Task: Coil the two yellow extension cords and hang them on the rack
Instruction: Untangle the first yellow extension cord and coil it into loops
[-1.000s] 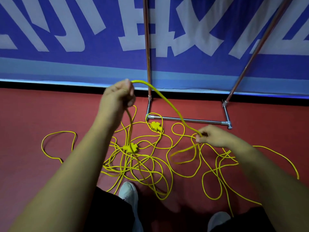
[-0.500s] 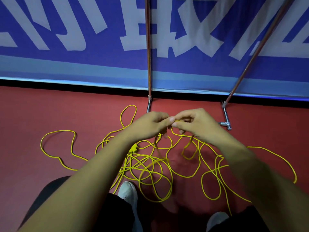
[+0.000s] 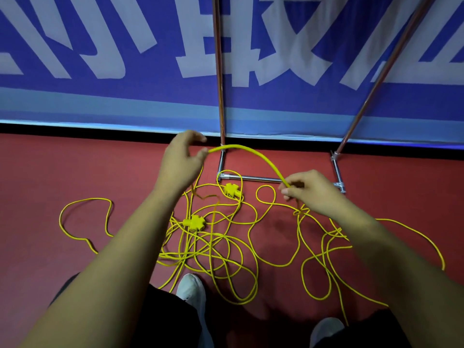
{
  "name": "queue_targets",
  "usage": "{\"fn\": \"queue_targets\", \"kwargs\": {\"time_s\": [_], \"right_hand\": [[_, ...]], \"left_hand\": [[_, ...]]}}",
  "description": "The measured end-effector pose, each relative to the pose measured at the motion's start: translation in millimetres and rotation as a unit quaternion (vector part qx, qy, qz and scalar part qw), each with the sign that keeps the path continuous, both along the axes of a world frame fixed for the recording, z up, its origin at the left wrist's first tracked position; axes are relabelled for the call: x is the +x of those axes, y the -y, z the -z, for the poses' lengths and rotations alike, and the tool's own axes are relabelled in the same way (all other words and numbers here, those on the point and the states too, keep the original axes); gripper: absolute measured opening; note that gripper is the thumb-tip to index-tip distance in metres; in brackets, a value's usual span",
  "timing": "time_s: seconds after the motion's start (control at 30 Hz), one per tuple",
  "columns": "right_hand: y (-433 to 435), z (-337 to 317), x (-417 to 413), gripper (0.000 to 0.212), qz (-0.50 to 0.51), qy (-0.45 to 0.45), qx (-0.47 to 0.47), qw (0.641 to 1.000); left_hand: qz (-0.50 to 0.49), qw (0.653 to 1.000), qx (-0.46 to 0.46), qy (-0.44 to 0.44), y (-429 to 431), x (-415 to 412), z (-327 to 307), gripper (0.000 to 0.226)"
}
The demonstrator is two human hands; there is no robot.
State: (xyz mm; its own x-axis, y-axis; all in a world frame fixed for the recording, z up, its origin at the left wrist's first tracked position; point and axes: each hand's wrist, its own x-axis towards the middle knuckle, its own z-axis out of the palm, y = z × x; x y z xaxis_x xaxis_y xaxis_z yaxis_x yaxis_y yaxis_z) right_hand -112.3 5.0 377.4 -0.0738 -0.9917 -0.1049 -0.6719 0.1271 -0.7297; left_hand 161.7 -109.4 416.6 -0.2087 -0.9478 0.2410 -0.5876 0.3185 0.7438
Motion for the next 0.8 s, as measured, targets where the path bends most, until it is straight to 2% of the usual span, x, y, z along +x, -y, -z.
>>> {"fn": "queue_targets", "kwargs": {"time_s": [0.07, 0.17, 0.23, 0.33, 0.43, 0.53, 0.6, 0.67, 0.7, 0.73, 0.8], "right_hand": [[-4, -19, 17, 0.006, -0.016, 0.047, -0.029, 0.998], [-9, -39, 44, 0.009, -0.054, 0.044, -0.066, 0.995], [-8, -46, 51, 0.013, -0.048, 0.064, -0.089, 0.993], [-5, -41, 47, 0.008, -0.047, 0.075, -0.081, 0.993], [-1, -14, 23, 0.012, -0.067, -0.026, -0.025, 0.997], [-3, 21, -16, 0.027, -0.048, -0.126, 0.089, 0.987], [-6, 31, -30, 0.029, -0.016, -0.113, 0.114, 0.987], [-6, 23, -25, 0.018, 0.024, -0.023, 0.078, 0.996], [-6, 14, -16, 0.011, 0.032, 0.025, 0.055, 0.998], [-5, 2, -5, 0.007, 0.028, 0.058, 0.034, 0.997], [-6, -20, 20, 0.010, -0.006, 0.089, -0.006, 0.996]], "left_hand": [[0.106, 0.994, 0.037, 0.000, -10, -12, 4, 0.024], [0.263, 0.960, 0.096, 0.015, -38, -37, 6, 0.030], [0.307, 0.943, 0.122, 0.047, -49, -45, 7, 0.028], [0.289, 0.950, 0.114, 0.022, -47, -44, 5, 0.036], [0.226, 0.959, 0.114, -0.127, -42, -37, -5, 0.040], [0.144, 0.951, 0.106, -0.252, -29, -21, -13, 0.033], [0.097, 0.968, 0.077, -0.218, -17, -10, -9, 0.030], [0.029, 0.995, 0.008, -0.095, -5, -2, -1, 0.014], [0.011, 0.999, -0.028, -0.035, -3, 0, 2, 0.013], [0.025, 0.999, -0.047, -0.004, -3, -1, 3, 0.022], [0.111, 0.993, -0.025, -0.014, -12, -11, 2, 0.031]]}}
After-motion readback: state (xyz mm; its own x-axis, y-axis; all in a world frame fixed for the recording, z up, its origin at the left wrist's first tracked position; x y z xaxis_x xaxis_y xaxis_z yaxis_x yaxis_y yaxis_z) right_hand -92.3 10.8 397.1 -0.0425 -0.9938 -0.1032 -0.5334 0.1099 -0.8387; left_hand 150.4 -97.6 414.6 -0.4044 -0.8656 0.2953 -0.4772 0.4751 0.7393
